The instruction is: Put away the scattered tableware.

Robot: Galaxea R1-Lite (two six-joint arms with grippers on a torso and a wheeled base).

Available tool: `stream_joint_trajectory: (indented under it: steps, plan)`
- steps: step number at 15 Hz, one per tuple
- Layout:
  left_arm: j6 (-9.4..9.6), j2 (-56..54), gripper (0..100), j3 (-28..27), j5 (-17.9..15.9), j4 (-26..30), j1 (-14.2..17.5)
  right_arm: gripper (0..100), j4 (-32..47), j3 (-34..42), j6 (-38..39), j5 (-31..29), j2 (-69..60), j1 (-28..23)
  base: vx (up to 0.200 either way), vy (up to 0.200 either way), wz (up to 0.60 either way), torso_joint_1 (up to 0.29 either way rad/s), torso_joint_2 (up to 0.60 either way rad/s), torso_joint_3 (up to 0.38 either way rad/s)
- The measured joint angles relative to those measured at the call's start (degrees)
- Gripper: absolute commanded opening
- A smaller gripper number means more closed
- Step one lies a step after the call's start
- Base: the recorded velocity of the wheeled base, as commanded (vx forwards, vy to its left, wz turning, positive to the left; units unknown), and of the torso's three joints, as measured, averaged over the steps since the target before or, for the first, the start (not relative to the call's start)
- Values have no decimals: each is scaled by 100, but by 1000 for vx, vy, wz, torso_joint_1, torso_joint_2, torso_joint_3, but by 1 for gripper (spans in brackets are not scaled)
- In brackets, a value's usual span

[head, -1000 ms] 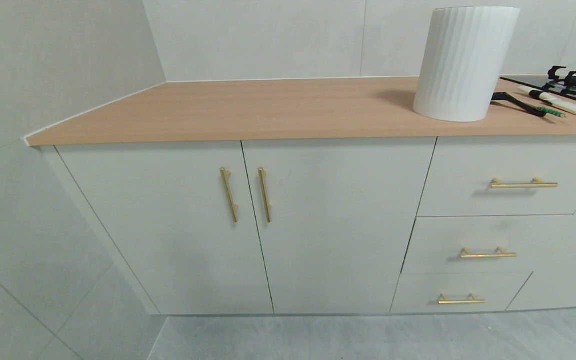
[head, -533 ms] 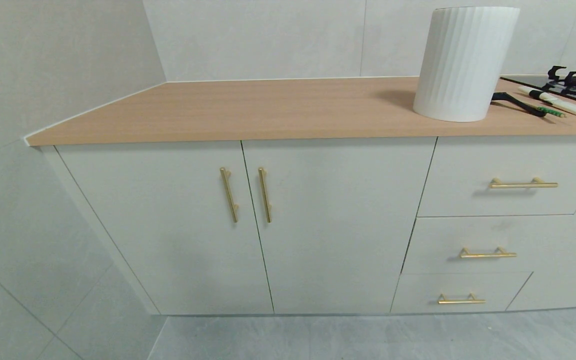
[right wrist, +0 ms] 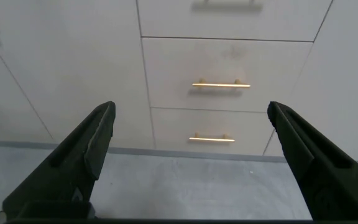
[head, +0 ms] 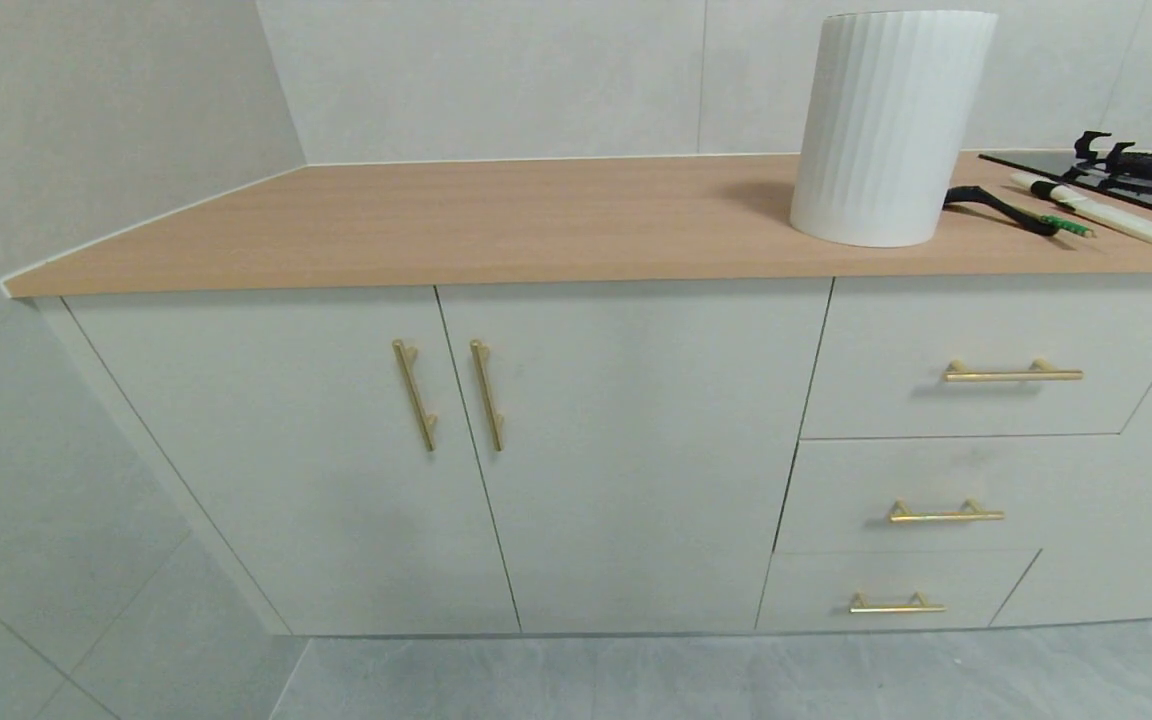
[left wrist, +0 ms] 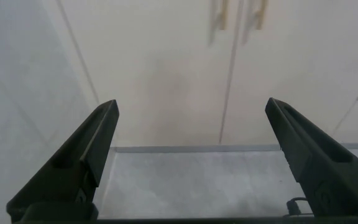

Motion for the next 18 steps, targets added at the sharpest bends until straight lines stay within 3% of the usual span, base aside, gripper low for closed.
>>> stream_joint_trajectory:
  steps: [9, 18]
  plan:
    - [0, 0, 100, 0, 4, 0, 0, 100, 2, 5, 21, -11, 2, -2, 0, -200, 0, 2, 1, -1]
    - [0, 0, 100, 0, 1, 0, 0, 100, 0, 7, 21, -10, 2, -2, 0, 0, 0, 0, 0, 0]
